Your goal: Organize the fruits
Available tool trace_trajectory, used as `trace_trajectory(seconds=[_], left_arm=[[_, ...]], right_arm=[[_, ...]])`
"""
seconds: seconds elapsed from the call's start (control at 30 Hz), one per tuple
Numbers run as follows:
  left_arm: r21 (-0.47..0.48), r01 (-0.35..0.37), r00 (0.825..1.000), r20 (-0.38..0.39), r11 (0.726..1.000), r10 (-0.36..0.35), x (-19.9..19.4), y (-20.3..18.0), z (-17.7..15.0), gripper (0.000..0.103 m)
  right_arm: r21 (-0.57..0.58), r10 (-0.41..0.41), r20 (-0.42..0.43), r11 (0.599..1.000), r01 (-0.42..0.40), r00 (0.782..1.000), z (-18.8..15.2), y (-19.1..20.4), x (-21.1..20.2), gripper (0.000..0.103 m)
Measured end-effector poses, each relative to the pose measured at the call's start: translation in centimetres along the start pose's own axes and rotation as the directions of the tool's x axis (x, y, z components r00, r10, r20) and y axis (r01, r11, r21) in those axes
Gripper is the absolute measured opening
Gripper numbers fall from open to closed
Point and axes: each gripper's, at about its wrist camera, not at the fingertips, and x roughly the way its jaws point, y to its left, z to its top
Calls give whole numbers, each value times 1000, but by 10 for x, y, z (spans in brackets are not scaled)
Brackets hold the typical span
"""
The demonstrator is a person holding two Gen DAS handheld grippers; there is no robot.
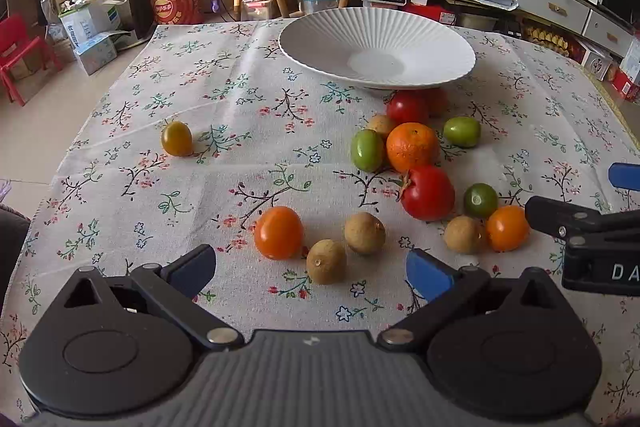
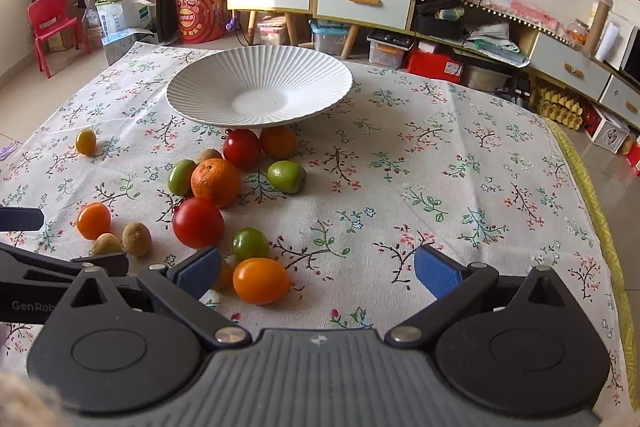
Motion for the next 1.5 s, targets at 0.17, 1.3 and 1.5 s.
trace_trajectory(seconds=[0.17, 1.3, 1.5], left_arm=[[-1, 3, 1000, -2, 1000, -3, 1, 1, -1, 99], [-1, 5, 1000, 2, 1000, -5, 0, -1, 0, 99], [0, 5, 1000, 3, 1000, -5, -1, -3, 1, 99]], right_arm=[[0, 0, 0, 1000, 0, 1000, 0, 0, 0, 103], [1, 3, 8, 1000, -3, 1000, 1, 1, 1, 103], [1, 4, 8, 1000, -4, 1000, 1, 1, 1, 103]])
